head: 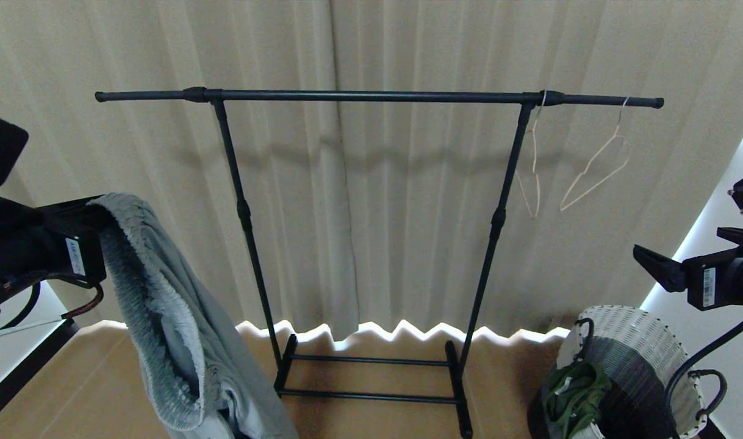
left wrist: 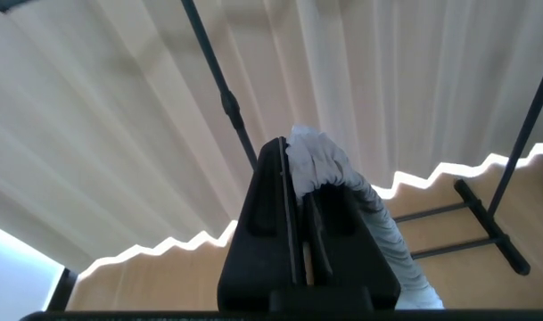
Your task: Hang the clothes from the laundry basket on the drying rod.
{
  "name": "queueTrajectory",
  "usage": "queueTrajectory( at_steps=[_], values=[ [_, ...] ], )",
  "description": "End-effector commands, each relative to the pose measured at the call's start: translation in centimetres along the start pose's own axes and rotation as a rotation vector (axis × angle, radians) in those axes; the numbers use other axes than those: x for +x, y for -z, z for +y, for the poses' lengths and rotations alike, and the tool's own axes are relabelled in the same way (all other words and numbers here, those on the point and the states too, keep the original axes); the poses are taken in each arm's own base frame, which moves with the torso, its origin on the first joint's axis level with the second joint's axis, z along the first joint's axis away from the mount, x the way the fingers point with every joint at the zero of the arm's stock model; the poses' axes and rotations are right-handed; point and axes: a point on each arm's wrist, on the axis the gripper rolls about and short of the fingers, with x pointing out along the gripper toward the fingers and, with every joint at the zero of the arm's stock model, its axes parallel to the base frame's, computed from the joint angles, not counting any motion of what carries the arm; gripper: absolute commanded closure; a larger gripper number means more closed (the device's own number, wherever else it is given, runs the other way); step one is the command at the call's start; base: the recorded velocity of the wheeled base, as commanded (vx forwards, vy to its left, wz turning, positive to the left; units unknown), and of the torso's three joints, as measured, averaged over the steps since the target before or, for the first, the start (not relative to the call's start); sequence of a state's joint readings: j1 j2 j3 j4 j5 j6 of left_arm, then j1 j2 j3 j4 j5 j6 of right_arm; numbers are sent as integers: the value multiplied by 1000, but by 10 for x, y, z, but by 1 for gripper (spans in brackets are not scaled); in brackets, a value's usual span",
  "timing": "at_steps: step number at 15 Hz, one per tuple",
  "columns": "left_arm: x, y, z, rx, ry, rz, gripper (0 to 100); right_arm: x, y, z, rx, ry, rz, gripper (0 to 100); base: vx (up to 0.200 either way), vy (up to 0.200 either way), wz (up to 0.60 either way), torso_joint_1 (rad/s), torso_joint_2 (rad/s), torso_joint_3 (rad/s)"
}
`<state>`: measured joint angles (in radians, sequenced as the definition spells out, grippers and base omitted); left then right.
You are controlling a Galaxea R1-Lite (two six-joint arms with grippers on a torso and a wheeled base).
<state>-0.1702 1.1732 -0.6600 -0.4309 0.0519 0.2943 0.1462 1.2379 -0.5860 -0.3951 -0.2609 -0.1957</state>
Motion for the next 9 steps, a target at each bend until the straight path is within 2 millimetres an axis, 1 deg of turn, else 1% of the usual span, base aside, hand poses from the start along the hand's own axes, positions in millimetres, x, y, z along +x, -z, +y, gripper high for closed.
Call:
queueTrajectory(
  at_steps=[1, 2, 4, 5, 9],
  values=[
    [0, 0, 0, 0, 0, 2, 100, 0, -1, 0, 2, -1, -2, 0, 0, 0, 0, 178, -447, -266],
    [1, 1, 0, 0, 1, 3, 100, 2, 0, 0, 0, -3, 2, 0, 0, 0, 0, 203, -486, -286],
    [1, 1, 0, 1, 2, 6, 100, 3, 0, 0, -10, -2, 5, 0, 0, 0, 0, 95, -227, -132],
    [2, 3, -1, 1, 4, 15, 100, 3, 1, 0, -47, -1, 7, 0, 0, 0, 0, 41, -90, -51],
    [2, 4, -1, -5, 6, 20, 100, 4, -5, -1, -51, 1, -11, 0, 0, 0, 0, 5, -13, -7]
  ],
)
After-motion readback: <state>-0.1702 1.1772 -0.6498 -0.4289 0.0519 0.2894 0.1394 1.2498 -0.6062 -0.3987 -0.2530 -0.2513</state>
